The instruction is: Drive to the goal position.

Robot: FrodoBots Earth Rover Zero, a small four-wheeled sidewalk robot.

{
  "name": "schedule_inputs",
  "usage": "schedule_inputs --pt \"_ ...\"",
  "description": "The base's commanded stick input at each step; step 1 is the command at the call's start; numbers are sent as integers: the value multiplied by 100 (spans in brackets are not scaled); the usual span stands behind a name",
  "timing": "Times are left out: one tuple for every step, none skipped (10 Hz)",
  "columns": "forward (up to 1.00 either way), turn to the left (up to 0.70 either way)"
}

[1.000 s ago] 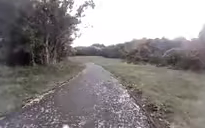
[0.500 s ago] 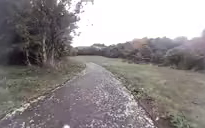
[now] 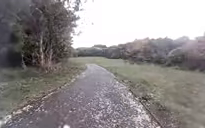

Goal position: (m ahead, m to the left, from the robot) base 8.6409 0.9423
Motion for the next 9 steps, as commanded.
schedule_inputs --pt "70 0" --pt "70 0" --pt "70 0" --pt "70 0" --pt "70 0" --pt "70 0" --pt "70 0" --pt "70 0" --pt "70 0"
